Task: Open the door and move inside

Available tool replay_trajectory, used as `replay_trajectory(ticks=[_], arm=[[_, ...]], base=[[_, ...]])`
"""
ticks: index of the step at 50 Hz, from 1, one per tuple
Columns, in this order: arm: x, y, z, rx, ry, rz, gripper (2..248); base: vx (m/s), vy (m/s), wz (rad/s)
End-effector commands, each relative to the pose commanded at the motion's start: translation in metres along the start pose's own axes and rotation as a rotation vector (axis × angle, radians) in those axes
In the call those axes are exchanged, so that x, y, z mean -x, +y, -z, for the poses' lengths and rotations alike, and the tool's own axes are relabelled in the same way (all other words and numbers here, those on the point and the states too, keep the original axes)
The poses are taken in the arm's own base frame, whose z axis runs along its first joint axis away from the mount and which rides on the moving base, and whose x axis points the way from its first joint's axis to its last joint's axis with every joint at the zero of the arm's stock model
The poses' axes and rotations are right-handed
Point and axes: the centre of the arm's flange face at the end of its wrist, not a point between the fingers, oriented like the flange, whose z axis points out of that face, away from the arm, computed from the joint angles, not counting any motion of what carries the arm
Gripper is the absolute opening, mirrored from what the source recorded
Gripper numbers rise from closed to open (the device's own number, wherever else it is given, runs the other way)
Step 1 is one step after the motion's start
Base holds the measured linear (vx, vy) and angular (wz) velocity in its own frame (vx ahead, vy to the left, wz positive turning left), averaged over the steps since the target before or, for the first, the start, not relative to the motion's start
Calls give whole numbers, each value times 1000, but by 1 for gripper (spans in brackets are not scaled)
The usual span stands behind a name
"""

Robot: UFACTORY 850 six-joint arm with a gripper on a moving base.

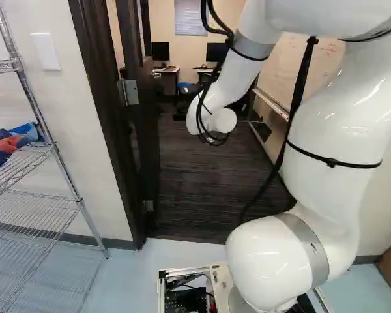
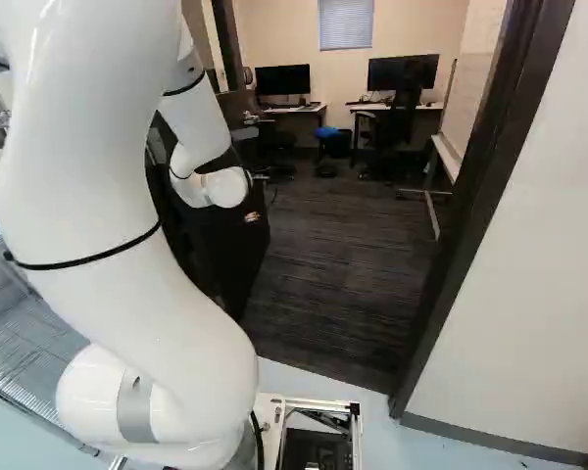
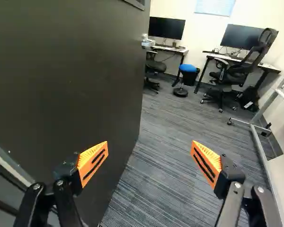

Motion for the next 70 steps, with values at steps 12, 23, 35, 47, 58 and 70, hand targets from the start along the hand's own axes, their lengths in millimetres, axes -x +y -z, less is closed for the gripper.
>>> replay_trajectory(ticks=[12, 23, 35, 47, 58, 70], arm=[[8, 5, 25, 16, -6, -4, 247], [14, 9, 45, 35, -9, -9, 247], [16, 10, 49, 38, -9, -11, 247], [20, 10, 55, 46, -11, -19, 247], [27, 10, 64, 60, -15, -32, 247], [39, 10, 80, 81, -20, -52, 247]], base=[[0, 0, 0], [0, 0, 0], [0, 0, 0], [0, 0, 0], [0, 0, 0], [0, 0, 0]])
